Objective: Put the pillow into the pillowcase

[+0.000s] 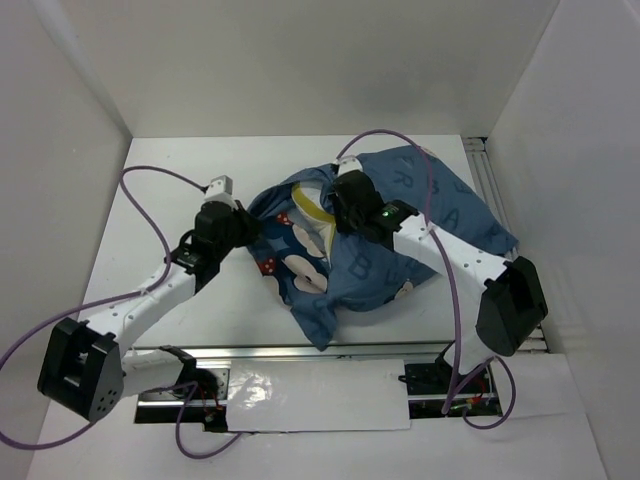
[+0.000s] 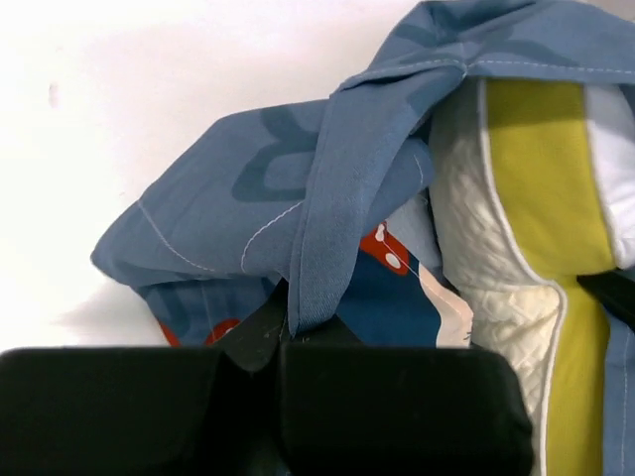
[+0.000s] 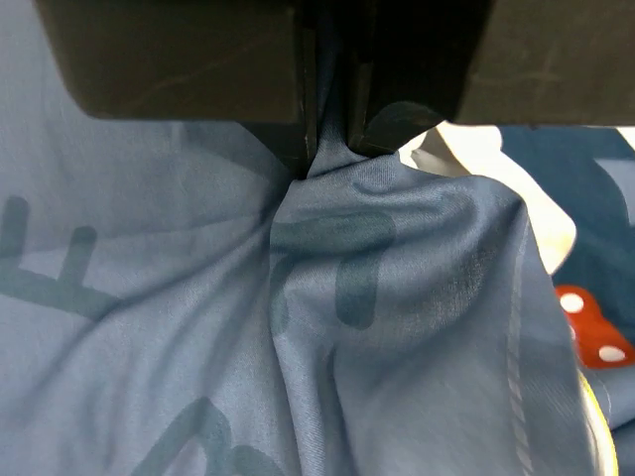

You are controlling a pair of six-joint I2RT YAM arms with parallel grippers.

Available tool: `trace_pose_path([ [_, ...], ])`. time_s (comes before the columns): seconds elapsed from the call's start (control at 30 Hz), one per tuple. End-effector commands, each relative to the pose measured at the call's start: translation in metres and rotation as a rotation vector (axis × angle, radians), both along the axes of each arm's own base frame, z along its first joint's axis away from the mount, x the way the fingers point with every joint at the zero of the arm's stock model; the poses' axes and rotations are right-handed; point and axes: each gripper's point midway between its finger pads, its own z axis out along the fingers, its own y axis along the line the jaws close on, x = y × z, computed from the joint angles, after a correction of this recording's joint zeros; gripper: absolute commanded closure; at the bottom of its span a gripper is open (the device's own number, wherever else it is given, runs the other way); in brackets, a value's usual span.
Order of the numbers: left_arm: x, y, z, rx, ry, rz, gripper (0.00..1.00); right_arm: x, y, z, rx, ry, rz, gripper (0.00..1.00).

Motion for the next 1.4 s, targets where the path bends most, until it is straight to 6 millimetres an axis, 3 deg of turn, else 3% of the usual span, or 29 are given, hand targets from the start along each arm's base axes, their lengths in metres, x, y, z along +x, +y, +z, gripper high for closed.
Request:
trace_pose_path([
  [0.0, 0.0, 0.044, 0.017, 0.017, -0.028, 0.04, 1.0, 0.004, -0.03, -0.009, -0.136, -0.009, -0.056, 1.0],
  [0.03, 0.004, 0.043, 0.028, -0.008, -0.054, 0.018, 1.0, 0.003, -0.02, -0.01, -0.12, -0.015, -0.004, 1.0],
  [0.07, 0.005, 0.042, 0.035, -0.03, -0.063, -0.007, 1.0, -0.001, -0.016, -0.022, -0.135, 0.004, 0.048, 1.0],
  [0.1, 0.014, 0.037, 0.056, -0.018, -0.108, -0.055, 1.0, -0.008, 0.0, -0.04, -0.115, 0.058, 0.145, 1.0],
  [0.13, 0.014, 0.037, 0.054, -0.016, -0.099, -0.055, 1.0, -0.006, 0.002, -0.038, -0.109, 0.05, 0.146, 1.0],
  [0.2, 0.019, 0.037, 0.065, -0.019, -0.114, -0.097, 1.0, -0.01, 0.004, -0.06, -0.125, 0.104, 0.166, 1.0],
  [0.23, 0.02, 0.032, 0.08, -0.002, -0.155, -0.142, 1.0, -0.009, 0.007, -0.082, -0.154, 0.15, 0.181, 1.0],
  [0.3, 0.018, 0.027, 0.092, -0.003, -0.183, -0.197, 1.0, -0.007, 0.016, -0.097, -0.187, 0.193, 0.21, 1.0],
  [0.33, 0.01, 0.018, 0.097, -0.004, -0.206, -0.282, 1.0, -0.007, 0.017, -0.123, -0.225, 0.25, 0.225, 1.0],
  [0.4, 0.0, 0.007, 0.121, -0.004, -0.279, -0.375, 1.0, 0.002, 0.026, -0.132, -0.247, 0.257, 0.222, 1.0],
  [0.43, -0.007, 0.002, 0.126, -0.006, -0.295, -0.423, 1.0, 0.002, 0.024, -0.156, -0.288, 0.305, 0.218, 1.0],
  [0.47, -0.012, 0.004, 0.142, -0.006, -0.337, -0.424, 1.0, 0.009, 0.03, -0.157, -0.278, 0.301, 0.211, 1.0],
  [0.53, -0.023, 0.002, 0.153, -0.016, -0.372, -0.462, 1.0, 0.009, 0.029, -0.183, -0.315, 0.352, 0.199, 1.0],
  [0.6, -0.034, 0.005, 0.168, -0.015, -0.418, -0.47, 1.0, 0.013, 0.031, -0.193, -0.323, 0.368, 0.181, 1.0],
  [0.67, -0.04, 0.01, 0.178, 0.008, -0.43, -0.464, 1.0, 0.005, 0.033, -0.21, -0.323, 0.42, 0.204, 1.0],
  [0.73, -0.039, 0.016, 0.182, 0.018, -0.424, -0.424, 1.0, 0.004, 0.045, -0.207, -0.275, 0.426, 0.252, 1.0],
  [0.8, -0.035, 0.017, 0.174, 0.017, -0.373, -0.415, 0.99, 0.0, 0.075, -0.18, -0.122, 0.396, 0.348, 1.0],
  [0.83, -0.026, 0.017, 0.157, 0.006, -0.31, -0.403, 0.94, -0.006, 0.082, -0.172, -0.078, 0.387, 0.393, 1.0],
  [0.87, -0.02, 0.017, 0.151, -0.009, -0.273, -0.389, 0.9, -0.014, 0.101, -0.141, 0.032, 0.361, 0.478, 1.0],
  [0.9, -0.015, 0.016, 0.139, -0.021, -0.229, -0.386, 0.86, -0.015, 0.112, -0.126, 0.094, 0.322, 0.524, 1.0],
  [0.97, 0.002, 0.017, 0.107, -0.029, -0.126, -0.362, 0.68, -0.021, 0.131, -0.091, 0.201, 0.27, 0.62, 1.0],
  [1.0, 0.007, 0.018, 0.1, -0.032, -0.097, -0.345, 0.57, -0.029, 0.146, -0.061, 0.291, 0.229, 0.713, 1.0],
  [1.03, 0.01, 0.02, 0.087, -0.034, -0.049, -0.323, 0.47, -0.035, 0.152, -0.05, 0.332, 0.224, 0.749, 1.0],
  [1.07, 0.014, 0.021, 0.081, -0.024, -0.018, -0.306, 0.33, -0.039, 0.158, -0.04, 0.37, 0.219, 0.796, 0.97],
  [1.13, 0.02, 0.028, 0.064, -0.009, 0.057, -0.253, 0.28, -0.048, 0.169, -0.012, 0.437, 0.194, 0.887, 0.86],
  [1.17, 0.02, 0.035, 0.06, 0.011, 0.082, -0.215, 0.25, -0.049, 0.17, -0.007, 0.441, 0.189, 0.906, 0.72],
  [1.23, 0.017, 0.041, 0.058, 0.019, 0.092, -0.176, 0.19, -0.045, 0.167, -0.005, 0.415, 0.198, 0.869, 0.59],
  [1.3, 0.012, 0.05, 0.052, 0.034, 0.104, -0.129, 0.0, -0.034, 0.161, 0.003, 0.379, 0.158, 0.811, 0.47],
  [1.37, 0.007, 0.055, 0.058, 0.044, 0.09, -0.107, 0.0, -0.033, 0.153, 0.002, 0.352, 0.151, 0.772, 0.37],
])
